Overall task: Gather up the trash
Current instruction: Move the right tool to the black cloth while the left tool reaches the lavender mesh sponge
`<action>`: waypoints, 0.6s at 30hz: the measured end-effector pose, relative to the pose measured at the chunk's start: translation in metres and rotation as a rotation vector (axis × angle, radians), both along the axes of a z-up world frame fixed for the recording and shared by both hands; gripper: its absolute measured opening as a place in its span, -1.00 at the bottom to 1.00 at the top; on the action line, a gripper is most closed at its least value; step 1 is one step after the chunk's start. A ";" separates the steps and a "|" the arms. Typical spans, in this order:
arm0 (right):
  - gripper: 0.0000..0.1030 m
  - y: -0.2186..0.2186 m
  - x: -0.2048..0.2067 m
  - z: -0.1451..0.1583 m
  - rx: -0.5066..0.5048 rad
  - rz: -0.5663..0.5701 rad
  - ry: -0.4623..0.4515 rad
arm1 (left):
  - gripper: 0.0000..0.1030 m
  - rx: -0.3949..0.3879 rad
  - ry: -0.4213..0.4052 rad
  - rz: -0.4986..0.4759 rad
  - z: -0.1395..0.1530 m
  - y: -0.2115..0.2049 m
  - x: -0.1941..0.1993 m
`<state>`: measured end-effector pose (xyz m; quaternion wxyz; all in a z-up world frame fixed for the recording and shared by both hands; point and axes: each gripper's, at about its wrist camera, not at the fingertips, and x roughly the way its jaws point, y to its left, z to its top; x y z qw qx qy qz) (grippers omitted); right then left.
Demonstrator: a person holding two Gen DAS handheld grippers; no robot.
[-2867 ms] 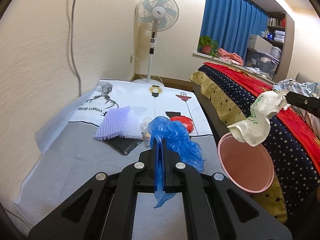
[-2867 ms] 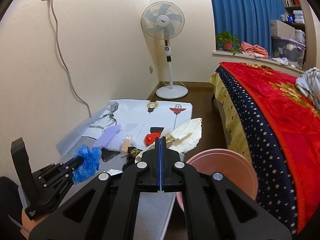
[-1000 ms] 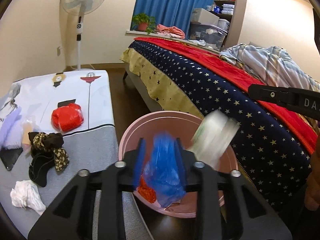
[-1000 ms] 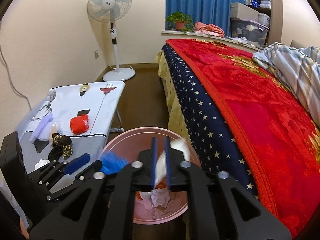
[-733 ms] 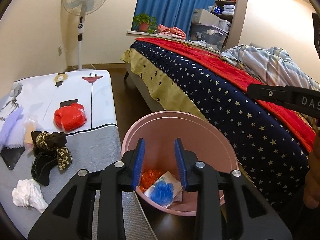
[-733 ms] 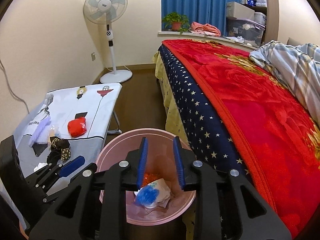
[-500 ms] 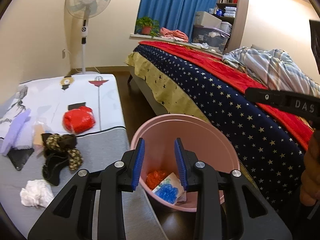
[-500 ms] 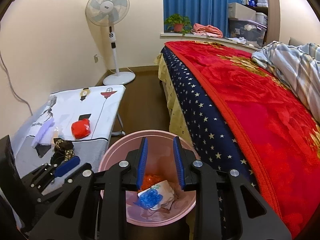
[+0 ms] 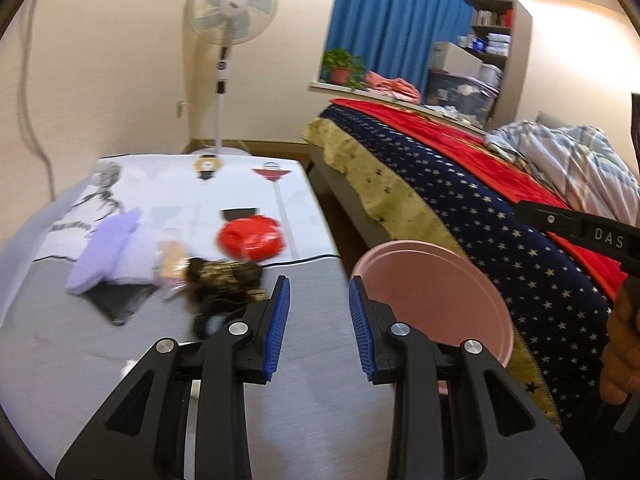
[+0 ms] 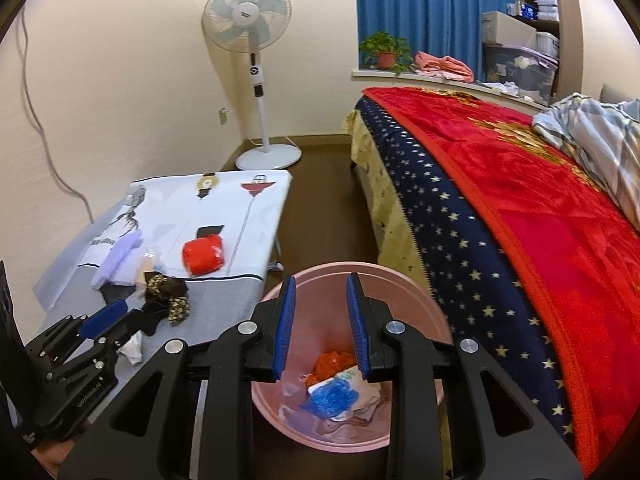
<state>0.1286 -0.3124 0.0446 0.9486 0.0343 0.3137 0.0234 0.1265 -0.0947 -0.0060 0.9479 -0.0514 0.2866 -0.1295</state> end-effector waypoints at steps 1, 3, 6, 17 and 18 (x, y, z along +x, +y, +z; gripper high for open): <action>-0.47 0.004 0.001 0.000 0.003 0.006 -0.003 | -0.40 -0.002 0.001 0.012 0.000 0.005 0.000; -0.47 0.012 0.003 0.001 0.011 0.020 -0.006 | -0.40 -0.003 0.003 0.047 0.000 0.020 -0.002; -0.47 0.028 0.008 0.001 0.036 0.044 -0.015 | -0.40 -0.003 0.009 0.094 -0.002 0.037 -0.003; -0.47 0.091 0.036 -0.022 0.139 0.153 0.005 | -0.40 0.016 -0.015 0.305 -0.006 0.093 0.004; -0.47 0.095 0.038 -0.025 0.144 0.160 0.009 | -0.40 0.018 -0.015 0.317 -0.007 0.097 0.006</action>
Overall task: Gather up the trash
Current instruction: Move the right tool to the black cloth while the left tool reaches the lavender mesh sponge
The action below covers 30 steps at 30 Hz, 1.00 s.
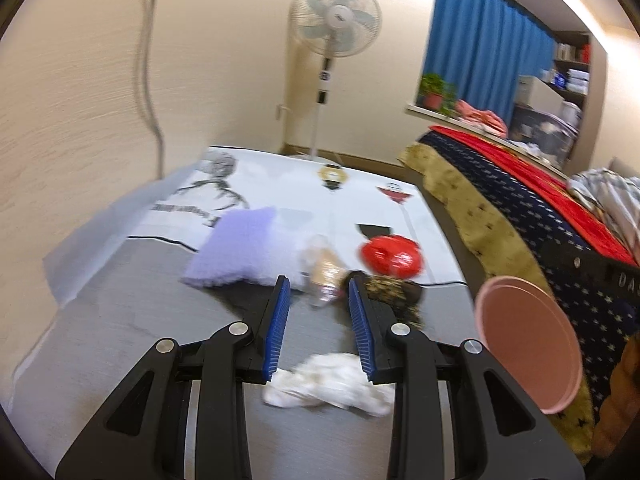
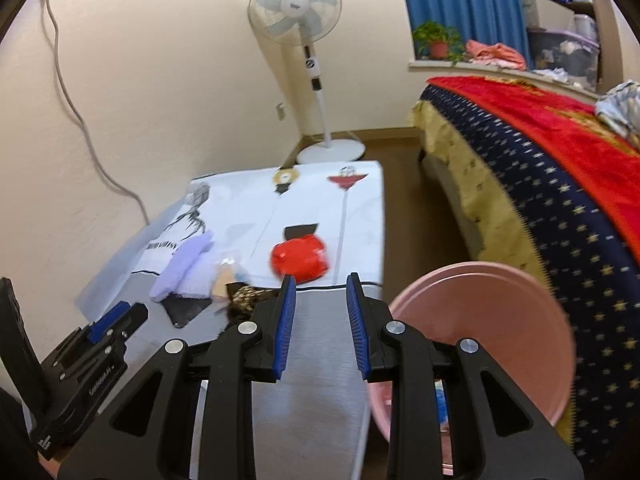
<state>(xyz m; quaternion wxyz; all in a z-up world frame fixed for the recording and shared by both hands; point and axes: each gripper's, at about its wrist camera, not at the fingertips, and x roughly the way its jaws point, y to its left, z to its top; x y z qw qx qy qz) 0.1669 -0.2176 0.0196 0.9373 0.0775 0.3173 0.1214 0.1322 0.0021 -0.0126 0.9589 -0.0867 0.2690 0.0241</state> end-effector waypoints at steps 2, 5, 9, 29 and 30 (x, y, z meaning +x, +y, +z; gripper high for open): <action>-0.47 0.011 0.008 -0.007 0.009 0.017 0.012 | -0.40 -0.002 0.007 0.033 -0.003 0.011 0.005; -0.47 0.019 0.017 -0.017 0.021 0.032 0.032 | -0.40 -0.005 0.022 0.075 -0.009 0.025 0.013; -0.46 0.027 0.032 -0.028 0.034 0.046 0.055 | -0.40 -0.009 0.047 0.100 -0.017 0.036 0.026; 0.21 0.068 0.087 -0.090 0.074 0.152 0.223 | 0.13 -0.034 0.162 0.142 -0.052 0.058 0.093; 0.21 0.069 0.087 -0.091 0.073 0.153 0.227 | 0.13 -0.037 0.162 0.144 -0.053 0.059 0.095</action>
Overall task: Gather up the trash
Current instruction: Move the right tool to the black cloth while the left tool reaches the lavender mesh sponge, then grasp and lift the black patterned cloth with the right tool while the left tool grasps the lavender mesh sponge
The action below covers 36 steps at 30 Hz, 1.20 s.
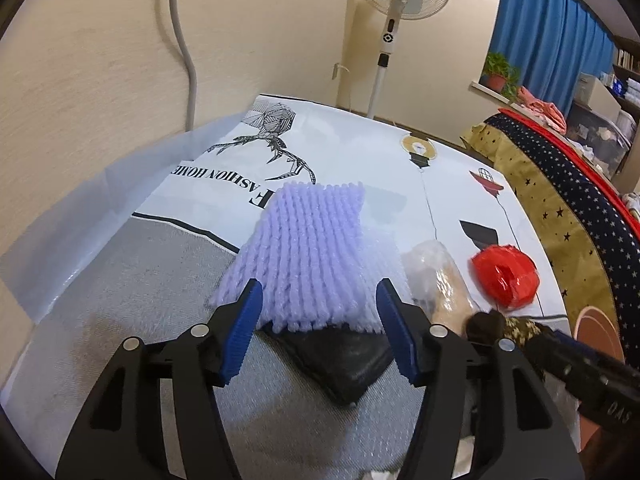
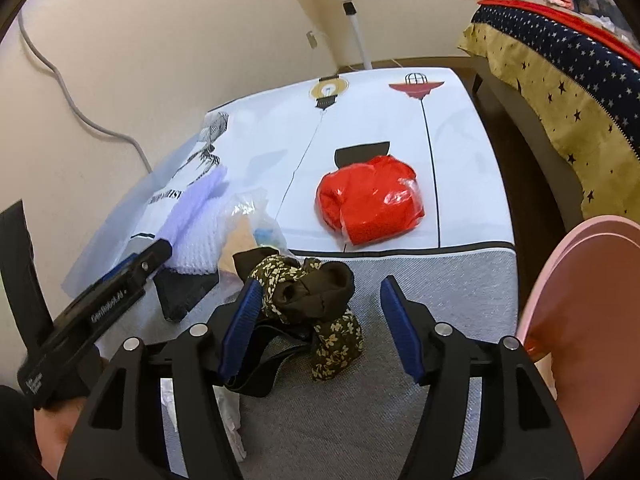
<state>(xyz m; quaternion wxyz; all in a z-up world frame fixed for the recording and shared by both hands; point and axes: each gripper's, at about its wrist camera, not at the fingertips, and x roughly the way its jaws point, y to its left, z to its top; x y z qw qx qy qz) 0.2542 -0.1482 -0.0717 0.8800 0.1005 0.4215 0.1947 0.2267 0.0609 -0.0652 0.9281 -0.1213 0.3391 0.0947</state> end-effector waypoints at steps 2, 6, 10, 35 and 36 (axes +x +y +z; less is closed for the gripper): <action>0.21 0.001 0.002 -0.001 0.004 0.001 0.004 | 0.13 -0.005 0.009 -0.006 -0.001 0.000 0.005; 0.18 0.003 0.004 -0.005 0.006 0.009 0.022 | 0.12 0.009 0.025 -0.005 -0.004 -0.002 0.009; -0.16 0.006 0.003 -0.005 0.025 0.041 0.025 | -0.37 -0.002 0.041 -0.010 -0.006 0.000 0.010; -0.65 -0.011 -0.057 0.063 0.041 -0.012 -0.157 | -0.78 0.024 -0.070 -0.046 0.053 -0.007 -0.050; -0.65 -0.013 -0.061 0.066 0.038 -0.016 -0.169 | -0.78 0.024 -0.074 -0.051 0.056 -0.008 -0.054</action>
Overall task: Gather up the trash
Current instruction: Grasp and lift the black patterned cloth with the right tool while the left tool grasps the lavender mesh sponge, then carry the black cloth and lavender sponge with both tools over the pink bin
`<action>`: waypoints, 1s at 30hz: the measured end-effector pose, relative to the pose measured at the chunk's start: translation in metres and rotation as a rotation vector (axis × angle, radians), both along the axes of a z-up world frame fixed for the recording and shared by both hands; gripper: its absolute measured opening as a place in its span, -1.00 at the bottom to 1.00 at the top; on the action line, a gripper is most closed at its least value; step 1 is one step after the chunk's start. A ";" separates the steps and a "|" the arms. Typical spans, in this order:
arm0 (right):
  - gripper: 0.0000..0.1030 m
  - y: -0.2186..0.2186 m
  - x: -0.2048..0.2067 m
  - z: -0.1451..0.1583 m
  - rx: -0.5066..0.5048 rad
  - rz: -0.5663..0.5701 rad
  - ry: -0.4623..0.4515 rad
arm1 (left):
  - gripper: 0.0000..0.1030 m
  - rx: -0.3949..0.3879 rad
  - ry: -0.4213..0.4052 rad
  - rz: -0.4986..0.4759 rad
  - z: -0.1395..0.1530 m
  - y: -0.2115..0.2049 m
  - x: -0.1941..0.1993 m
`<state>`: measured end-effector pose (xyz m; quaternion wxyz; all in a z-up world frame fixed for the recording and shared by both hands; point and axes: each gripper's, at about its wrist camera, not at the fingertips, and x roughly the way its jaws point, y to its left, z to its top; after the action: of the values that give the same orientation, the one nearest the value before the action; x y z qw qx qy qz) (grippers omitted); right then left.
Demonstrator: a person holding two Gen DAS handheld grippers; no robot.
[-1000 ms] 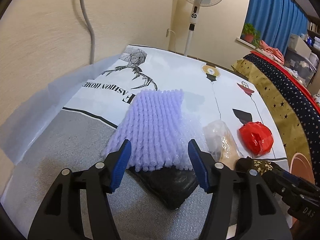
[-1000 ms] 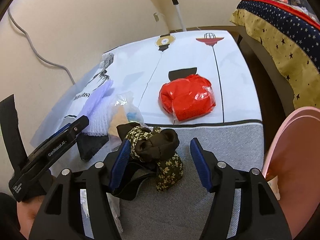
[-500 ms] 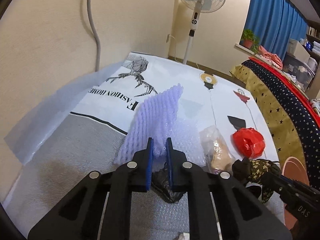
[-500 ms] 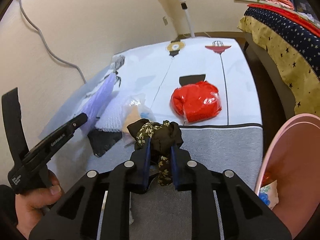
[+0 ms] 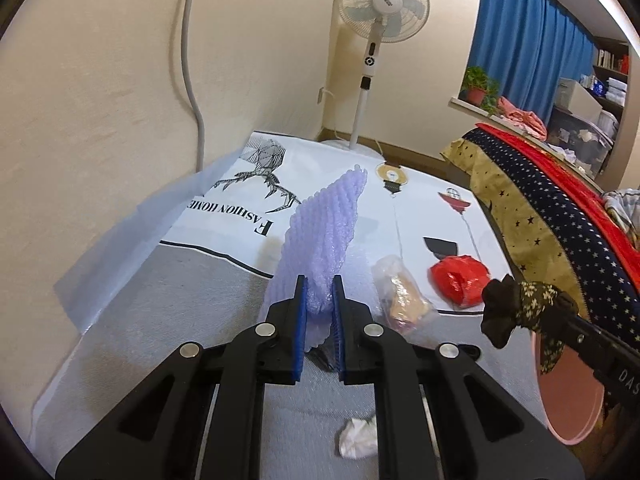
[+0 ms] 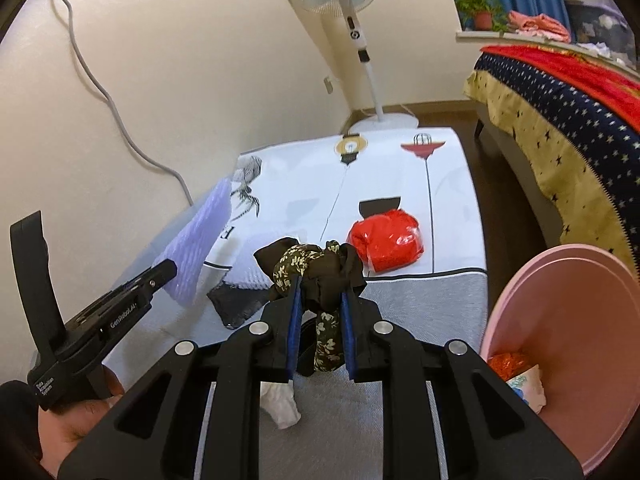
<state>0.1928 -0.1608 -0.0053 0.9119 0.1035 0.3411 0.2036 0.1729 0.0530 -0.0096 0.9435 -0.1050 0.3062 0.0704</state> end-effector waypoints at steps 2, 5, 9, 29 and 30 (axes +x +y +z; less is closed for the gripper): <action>-0.65 -0.003 -0.008 0.006 -0.006 -0.007 -0.019 | -0.78 0.003 -0.007 -0.008 0.004 -0.003 -0.007; -0.65 -0.013 -0.019 0.016 -0.007 -0.026 -0.041 | -0.78 0.006 -0.018 -0.022 0.012 -0.007 -0.019; -0.65 -0.027 -0.034 0.027 0.002 -0.057 -0.062 | -0.78 0.002 -0.027 -0.035 0.018 -0.011 -0.032; -0.65 -0.057 -0.089 0.043 0.016 -0.124 -0.101 | -0.78 0.015 -0.073 -0.111 0.034 -0.034 -0.082; -0.65 -0.058 -0.089 0.042 0.019 -0.128 -0.099 | -0.78 0.017 -0.074 -0.115 0.034 -0.034 -0.082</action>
<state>0.1033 -0.2187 0.0365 0.9377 0.1234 0.2866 0.1531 0.0906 0.0189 0.0248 0.9576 -0.0815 0.2758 0.0147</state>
